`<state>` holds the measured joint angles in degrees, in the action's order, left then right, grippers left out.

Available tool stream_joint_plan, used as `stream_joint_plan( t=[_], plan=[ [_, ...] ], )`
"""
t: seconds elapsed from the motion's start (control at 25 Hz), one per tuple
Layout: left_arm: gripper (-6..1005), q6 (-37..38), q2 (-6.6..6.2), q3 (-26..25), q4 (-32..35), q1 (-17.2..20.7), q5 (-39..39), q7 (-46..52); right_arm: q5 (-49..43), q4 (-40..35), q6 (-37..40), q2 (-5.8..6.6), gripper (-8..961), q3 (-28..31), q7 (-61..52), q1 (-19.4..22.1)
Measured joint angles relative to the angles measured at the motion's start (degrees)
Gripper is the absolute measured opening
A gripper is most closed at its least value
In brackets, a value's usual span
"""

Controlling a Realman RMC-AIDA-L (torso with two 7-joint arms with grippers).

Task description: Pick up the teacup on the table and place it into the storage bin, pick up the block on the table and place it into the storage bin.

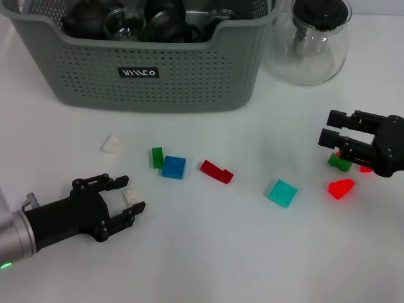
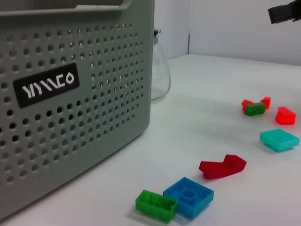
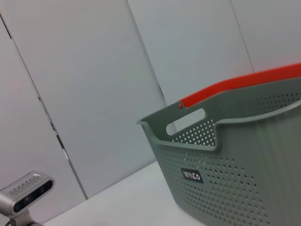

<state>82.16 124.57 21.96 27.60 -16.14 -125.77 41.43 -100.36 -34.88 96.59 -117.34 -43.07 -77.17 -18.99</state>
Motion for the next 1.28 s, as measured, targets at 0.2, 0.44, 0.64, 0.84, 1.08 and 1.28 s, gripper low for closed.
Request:
stream_joint_plan(
  t=[0.2,0.44,0.64,0.84,1.08,1.28],
  plan=[
    [575,-1.4,0.03,-0.1,-1.0,-0.1,0.0,-0.4,0.0,0.0,0.0,0.02,548,-0.1,0.0,-0.3],
    [556,-1.4,-0.08,-0.9,-1.0,-0.3,0.0,-0.1,0.0,0.0,0.1,0.07,548,-0.1,0.0,-0.3],
    [462,-0.4,-0.12,-1.4,-0.3,-0.3,0.0,1.7,0.0,0.0,0.2,0.09,549,0.0,0.0,-0.3],
    [412,13.5,-0.69,-6.0,4.0,0.0,0.1,5.5,0.0,0.0,0.3,0.09,549,0.1,0.0,-0.3],
    [427,34.7,-4.16,-15.2,6.9,-5.0,6.4,20.7,0.0,0.0,0.2,0.09,549,0.2,0.1,-0.2],
    [440,32.9,-6.91,-15.1,9.3,-14.6,15.2,40.3,-0.1,0.1,-0.2,-0.07,549,0.1,0.5,-0.3]
  ],
)
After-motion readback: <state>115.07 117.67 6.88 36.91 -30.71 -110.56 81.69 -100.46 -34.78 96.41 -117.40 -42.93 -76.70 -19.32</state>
